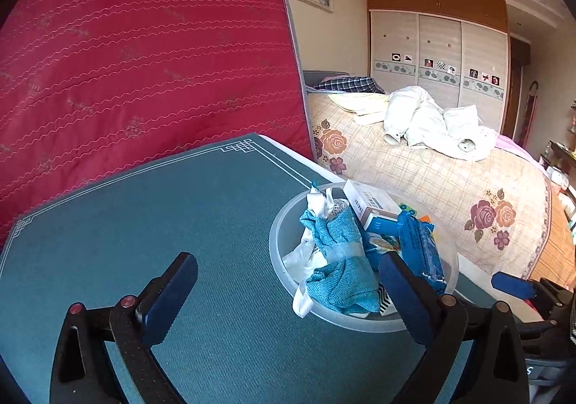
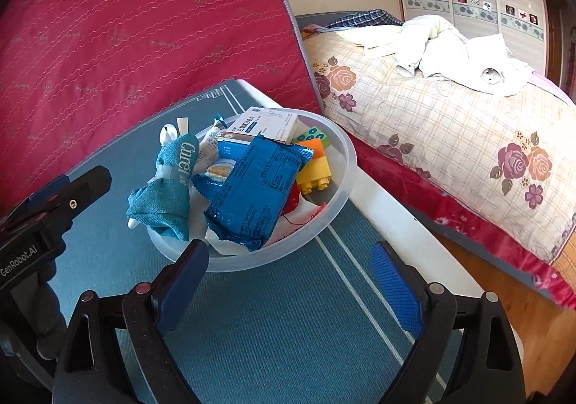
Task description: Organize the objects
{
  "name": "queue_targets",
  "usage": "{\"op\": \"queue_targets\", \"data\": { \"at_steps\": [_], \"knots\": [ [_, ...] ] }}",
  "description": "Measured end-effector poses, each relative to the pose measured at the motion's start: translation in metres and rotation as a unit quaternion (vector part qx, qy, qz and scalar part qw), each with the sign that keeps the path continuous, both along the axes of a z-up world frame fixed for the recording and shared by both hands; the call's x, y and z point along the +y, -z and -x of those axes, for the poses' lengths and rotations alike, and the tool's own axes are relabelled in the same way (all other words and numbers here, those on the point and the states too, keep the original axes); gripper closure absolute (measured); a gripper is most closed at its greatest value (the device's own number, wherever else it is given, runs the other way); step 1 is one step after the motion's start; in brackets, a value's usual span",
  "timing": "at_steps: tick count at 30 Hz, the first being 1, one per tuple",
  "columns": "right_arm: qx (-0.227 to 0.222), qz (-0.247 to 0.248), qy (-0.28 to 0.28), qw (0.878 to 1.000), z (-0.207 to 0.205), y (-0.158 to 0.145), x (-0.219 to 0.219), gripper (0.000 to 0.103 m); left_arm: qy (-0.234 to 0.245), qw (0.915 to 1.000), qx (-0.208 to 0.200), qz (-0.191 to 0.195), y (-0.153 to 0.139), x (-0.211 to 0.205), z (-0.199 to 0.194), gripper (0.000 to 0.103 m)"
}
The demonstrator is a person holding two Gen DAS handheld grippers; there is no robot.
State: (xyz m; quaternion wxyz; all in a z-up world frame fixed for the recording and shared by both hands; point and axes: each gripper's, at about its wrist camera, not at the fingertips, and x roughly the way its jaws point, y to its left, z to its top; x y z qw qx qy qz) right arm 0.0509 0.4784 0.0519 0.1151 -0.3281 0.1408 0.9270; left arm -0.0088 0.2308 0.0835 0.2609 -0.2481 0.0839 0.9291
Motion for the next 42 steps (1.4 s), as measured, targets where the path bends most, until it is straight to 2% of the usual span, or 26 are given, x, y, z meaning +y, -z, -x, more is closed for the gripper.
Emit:
{"op": "queue_targets", "data": {
  "at_steps": [6, 13, 18, 42],
  "knots": [
    [0.005, -0.033, 0.008, 0.999, -0.004, -0.009, -0.008, 0.0, 0.002, 0.9999, 0.011, 0.008, -0.006, 0.003, -0.01, 0.0],
    [0.0, -0.076, -0.012, 0.997, -0.001, -0.014, -0.03, 0.0, -0.008, 0.9995, 0.01, 0.028, -0.001, 0.005, -0.014, 0.0],
    [-0.01, -0.083, -0.024, 0.996, 0.003, -0.011, -0.039, 0.0, -0.012, 0.9993, 0.002, 0.037, 0.004, 0.004, -0.013, 0.0],
    [-0.042, -0.085, -0.014, 0.995, 0.008, 0.004, -0.035, 0.0, -0.008, 0.9976, -0.023, 0.065, 0.02, 0.011, -0.011, 0.0]
  ]
}}
